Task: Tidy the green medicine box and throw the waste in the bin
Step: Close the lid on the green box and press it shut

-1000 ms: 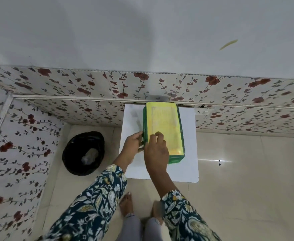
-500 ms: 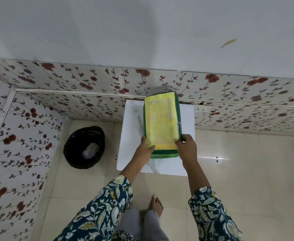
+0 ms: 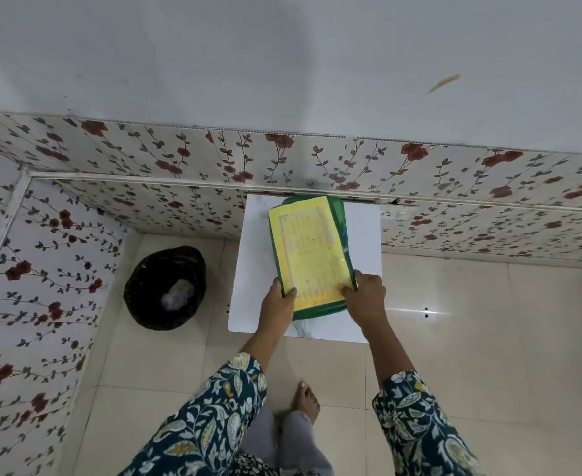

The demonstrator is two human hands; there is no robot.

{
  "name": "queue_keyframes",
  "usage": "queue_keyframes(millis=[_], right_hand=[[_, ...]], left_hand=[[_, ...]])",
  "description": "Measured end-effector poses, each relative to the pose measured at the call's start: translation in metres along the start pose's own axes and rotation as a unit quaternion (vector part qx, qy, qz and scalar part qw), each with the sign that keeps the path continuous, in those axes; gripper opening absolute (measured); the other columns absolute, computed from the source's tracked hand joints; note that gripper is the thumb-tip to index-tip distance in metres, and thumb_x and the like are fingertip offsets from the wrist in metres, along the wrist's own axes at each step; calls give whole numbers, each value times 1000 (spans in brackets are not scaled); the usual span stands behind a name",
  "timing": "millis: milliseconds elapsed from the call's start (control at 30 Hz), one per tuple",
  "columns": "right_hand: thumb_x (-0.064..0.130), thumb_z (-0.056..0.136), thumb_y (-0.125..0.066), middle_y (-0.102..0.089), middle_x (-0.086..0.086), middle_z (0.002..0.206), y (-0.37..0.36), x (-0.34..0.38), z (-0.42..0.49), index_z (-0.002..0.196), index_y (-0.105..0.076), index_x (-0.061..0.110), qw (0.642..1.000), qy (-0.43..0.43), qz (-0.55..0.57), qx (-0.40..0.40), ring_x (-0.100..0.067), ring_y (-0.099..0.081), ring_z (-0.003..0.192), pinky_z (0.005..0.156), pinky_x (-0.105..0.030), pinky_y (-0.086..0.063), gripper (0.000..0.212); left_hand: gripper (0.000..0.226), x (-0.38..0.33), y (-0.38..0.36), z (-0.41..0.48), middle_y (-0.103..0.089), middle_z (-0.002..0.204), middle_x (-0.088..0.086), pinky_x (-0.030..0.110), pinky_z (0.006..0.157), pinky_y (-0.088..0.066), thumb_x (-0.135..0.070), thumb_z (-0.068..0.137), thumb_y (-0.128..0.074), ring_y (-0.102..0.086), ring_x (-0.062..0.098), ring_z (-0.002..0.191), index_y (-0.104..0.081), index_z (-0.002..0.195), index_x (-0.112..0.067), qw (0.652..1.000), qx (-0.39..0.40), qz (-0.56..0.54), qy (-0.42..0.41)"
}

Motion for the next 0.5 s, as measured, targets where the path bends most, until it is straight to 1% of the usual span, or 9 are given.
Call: queue_keyframes(millis=[33, 67, 100, 167, 233, 300, 367, 433, 500], right_hand=[[18, 92, -52, -47, -20, 128, -3, -2, 1, 128, -47, 3, 1000, -8, -10, 7, -39, -42, 120, 102, -40, -37, 40], [17, 91, -53, -45, -21, 129, -5, -3, 2, 130, -46, 3, 1000, -18, 6, 18, -39, -43, 120, 102, -41, -39, 41], [14, 91, -54, -46, -22, 128, -6, -5, 3, 129, -46, 3, 999, -26, 38, 25, -39, -47, 116, 100, -42, -43, 40], [11, 91, -53, -50, -23, 124, -6, -6, 5, 123, -51, 1, 995, -40, 91, 27, -35, -54, 106, 89, -38, -50, 34], [13, 91, -53, -55, -21, 121, -4, -7, 6, 119, -54, 0, 994, -53, 90, 22, -30, -56, 99, 77, -31, -46, 31], [17, 91, -54, -60, -19, 118, -3, -8, 7, 117, -56, 0, 994, -59, 87, 21, -27, -57, 94, 73, -27, -41, 31], [17, 91, -56, -63, -17, 117, -3, -8, 6, 117, -57, 1, 994, -47, 94, 25, -25, -57, 92, 74, -28, -44, 31], [17, 89, -59, -64, -15, 117, -3, -9, 6, 119, -57, 3, 993, -47, 111, 20, -28, -60, 100, 83, -32, -49, 33], [17, 85, -65, -65, -15, 117, -2, -11, 8, 119, -58, 4, 991, -52, 124, 10, -29, -61, 103, 86, -33, -50, 37]], left_hand=[[40, -3, -1, 2, -52, 137, 13, 39, 101, -45, -19, 97, -41, -51, 30, 122, -38, 137, -9, 1000, -6, 13, -6], [41, -7, 0, 6, -52, 137, 12, 38, 100, -45, -19, 98, -41, -51, 31, 122, -37, 137, -11, 1000, -11, 24, -13], [42, -12, 0, 11, -51, 138, 12, 38, 100, -45, -19, 98, -41, -51, 31, 123, -35, 138, -12, 999, -11, 34, -17], [44, -20, 3, 20, -49, 140, 13, 41, 101, -46, -18, 98, -40, -50, 32, 124, -32, 141, -13, 998, 2, 59, -17], [43, -23, 4, 23, -51, 139, 13, 43, 101, -47, -16, 97, -40, -51, 33, 123, -33, 140, -14, 997, 18, 80, -15], [41, -23, 4, 21, -52, 137, 13, 44, 101, -47, -16, 96, -44, -52, 33, 121, -36, 136, -13, 996, 20, 83, -15], [43, -19, 2, 18, -54, 134, 13, 45, 100, -48, -19, 93, -52, -54, 33, 119, -38, 132, -10, 997, 20, 76, -11], [41, -16, 2, 19, -56, 131, 13, 46, 100, -48, -18, 90, -57, -55, 32, 118, -44, 127, -8, 998, 18, 65, 0], [38, -13, 5, 20, -60, 128, 13, 45, 98, -49, -16, 88, -60, -57, 30, 114, -49, 124, -8, 998, 13, 55, -5]])
Point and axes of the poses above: each hand's wrist, its own z-axis towards the middle knuckle, its own y-axis out of the back of the hand, x = y × z, the point moved 2 cm from there along z, towards the middle knuckle
